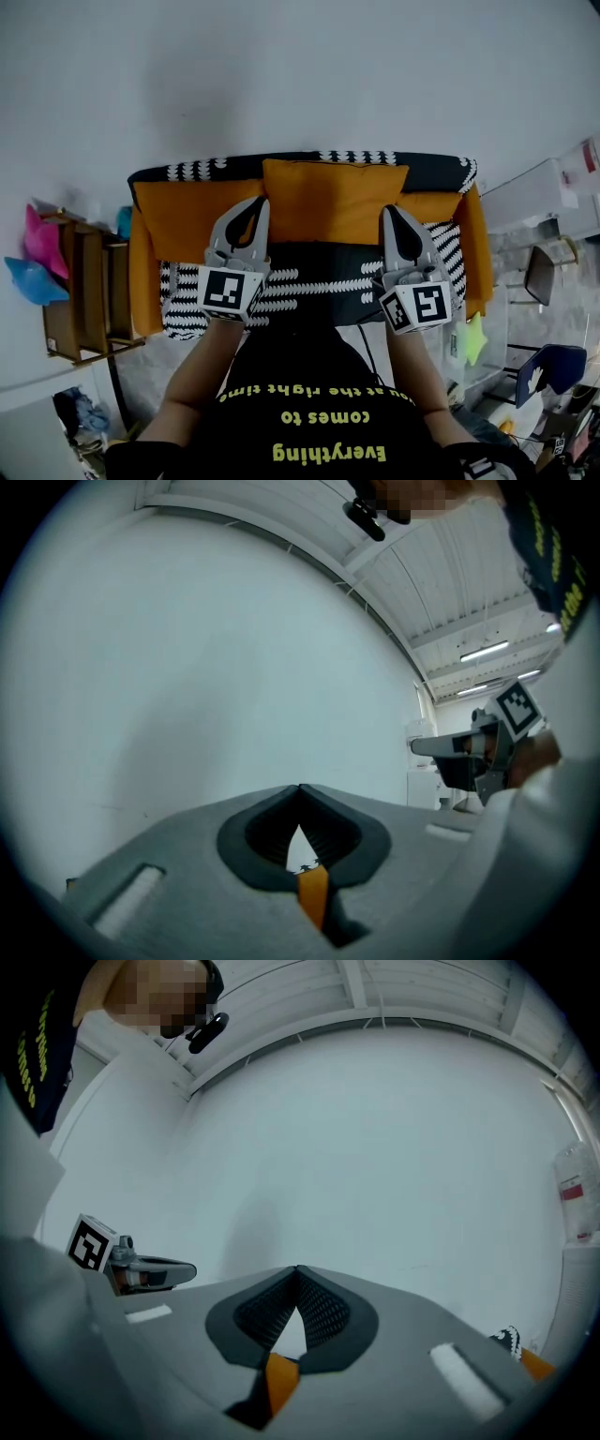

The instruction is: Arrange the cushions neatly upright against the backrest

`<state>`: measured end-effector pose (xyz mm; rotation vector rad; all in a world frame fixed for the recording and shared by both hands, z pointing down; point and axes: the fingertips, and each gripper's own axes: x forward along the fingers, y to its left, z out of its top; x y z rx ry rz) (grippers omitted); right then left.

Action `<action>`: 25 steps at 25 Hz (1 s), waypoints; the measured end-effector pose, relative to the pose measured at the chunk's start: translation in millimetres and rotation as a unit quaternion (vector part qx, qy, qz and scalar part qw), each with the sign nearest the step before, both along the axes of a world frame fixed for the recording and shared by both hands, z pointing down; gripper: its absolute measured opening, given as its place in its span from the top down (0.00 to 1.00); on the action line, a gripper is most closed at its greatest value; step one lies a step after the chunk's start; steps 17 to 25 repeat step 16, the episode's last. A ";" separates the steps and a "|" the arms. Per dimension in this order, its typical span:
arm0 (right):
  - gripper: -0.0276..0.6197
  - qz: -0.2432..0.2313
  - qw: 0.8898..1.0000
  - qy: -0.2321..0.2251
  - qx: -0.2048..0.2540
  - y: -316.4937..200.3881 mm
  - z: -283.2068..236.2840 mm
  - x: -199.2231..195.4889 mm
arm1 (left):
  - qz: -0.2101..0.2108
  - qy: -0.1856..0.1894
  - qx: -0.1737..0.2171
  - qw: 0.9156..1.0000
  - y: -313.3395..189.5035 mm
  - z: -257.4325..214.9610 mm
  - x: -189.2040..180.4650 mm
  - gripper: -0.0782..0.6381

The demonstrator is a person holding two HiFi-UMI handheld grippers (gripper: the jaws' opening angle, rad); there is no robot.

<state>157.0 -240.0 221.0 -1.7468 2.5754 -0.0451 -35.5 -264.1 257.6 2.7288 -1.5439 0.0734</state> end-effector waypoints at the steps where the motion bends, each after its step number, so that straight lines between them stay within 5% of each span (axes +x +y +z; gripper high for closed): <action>1: 0.94 0.001 1.000 0.001 0.000 0.0 0.0 -0.2 | 0.001 0.000 0.000 1.000 -0.4 -0.2 0.0 0.89; 25: 0.94 0.005 1.000 0.015 -0.004 0.7 0.9 4.7 | 0.011 0.000 -0.001 1.000 -1.3 0.4 9.4 0.89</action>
